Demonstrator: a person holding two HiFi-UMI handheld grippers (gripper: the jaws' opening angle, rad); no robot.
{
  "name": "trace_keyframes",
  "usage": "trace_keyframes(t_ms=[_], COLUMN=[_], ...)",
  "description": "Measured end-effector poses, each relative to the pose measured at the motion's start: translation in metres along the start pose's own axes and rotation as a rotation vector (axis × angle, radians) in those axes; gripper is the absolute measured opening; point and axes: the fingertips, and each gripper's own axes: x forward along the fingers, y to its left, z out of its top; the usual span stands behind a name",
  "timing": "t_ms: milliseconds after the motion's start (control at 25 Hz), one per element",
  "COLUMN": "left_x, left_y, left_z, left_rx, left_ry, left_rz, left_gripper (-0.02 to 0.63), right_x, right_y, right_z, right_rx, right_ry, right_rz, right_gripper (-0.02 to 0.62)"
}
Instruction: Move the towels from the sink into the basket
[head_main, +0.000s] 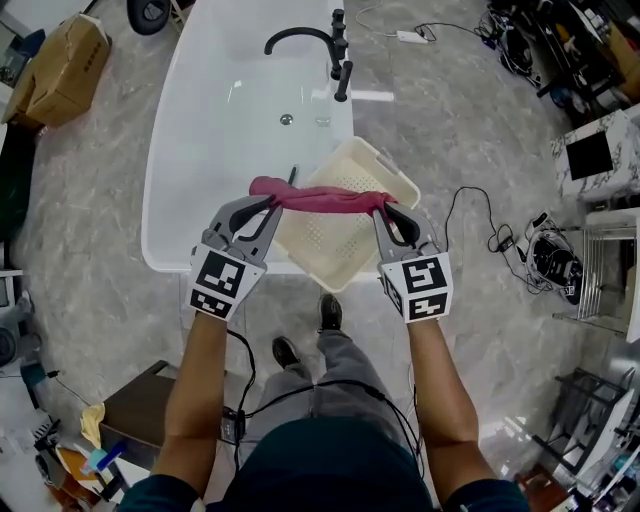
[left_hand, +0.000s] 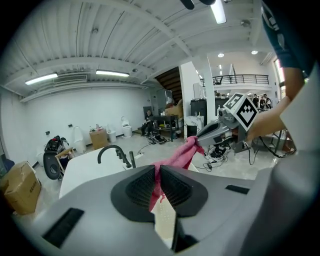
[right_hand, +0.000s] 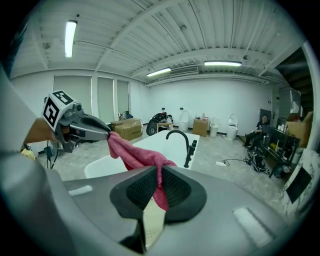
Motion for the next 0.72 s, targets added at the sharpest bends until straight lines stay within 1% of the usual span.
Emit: trace_keyframes(t_ms=[200,720], left_x=[0.020,0.057], left_y=[-0.008,-0.027], left_z=[-0.023,-0.074], left_rx=[-0.027,-0.057], left_ry=[0.024,0.091], left_rz=[-0.025,-0.056], left_gripper=[0.037,0.037], right_x=[0.008,0.027], right_y=[-0.007,-0.015], right_z=[-0.028,-0.091], right_rx=[0.016,0.044], right_ry=[0.038,0.116], right_rz=[-0.008,-0.003], right_gripper=[0.038,0.038])
